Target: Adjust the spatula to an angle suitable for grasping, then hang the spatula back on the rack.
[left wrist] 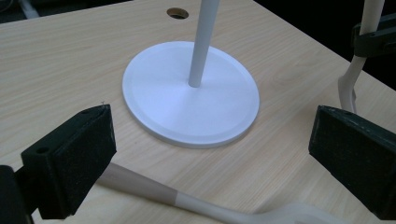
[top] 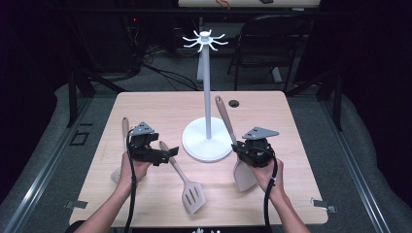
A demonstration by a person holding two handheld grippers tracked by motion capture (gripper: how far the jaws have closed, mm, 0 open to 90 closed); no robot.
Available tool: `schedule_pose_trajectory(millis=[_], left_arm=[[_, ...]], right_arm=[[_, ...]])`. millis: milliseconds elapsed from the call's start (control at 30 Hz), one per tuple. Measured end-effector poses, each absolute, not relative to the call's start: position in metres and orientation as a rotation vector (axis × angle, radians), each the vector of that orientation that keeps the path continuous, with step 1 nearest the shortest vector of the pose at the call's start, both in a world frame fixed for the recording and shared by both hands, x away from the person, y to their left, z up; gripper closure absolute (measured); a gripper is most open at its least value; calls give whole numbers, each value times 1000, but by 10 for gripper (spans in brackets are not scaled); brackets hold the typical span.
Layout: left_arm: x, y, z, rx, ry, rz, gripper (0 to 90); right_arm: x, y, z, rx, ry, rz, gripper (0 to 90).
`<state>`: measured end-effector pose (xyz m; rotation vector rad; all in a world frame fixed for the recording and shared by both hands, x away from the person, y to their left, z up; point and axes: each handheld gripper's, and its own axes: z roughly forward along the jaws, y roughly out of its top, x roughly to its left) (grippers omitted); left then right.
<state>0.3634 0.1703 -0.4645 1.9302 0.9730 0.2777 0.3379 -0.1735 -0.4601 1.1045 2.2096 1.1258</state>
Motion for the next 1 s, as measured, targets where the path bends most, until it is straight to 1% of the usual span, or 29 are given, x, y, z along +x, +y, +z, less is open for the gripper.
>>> schedule_pose_trajectory(millis=[200,533,700,1000], left_arm=[[371,162,-461,1942,949,269,6],[374,149,-455,1914,911,230,7],[377,139,-453,1887,879,187,46],[377,117,-442,1879,812,168,105]], right_arm=[[340,-168,-460,1073,2229,1117,786],[339,-157,-460,1043,2243,1124,786],[340,-153,-460,1028,2245,1144,786],[340,-152,-460,1025,2235,1167,786]])
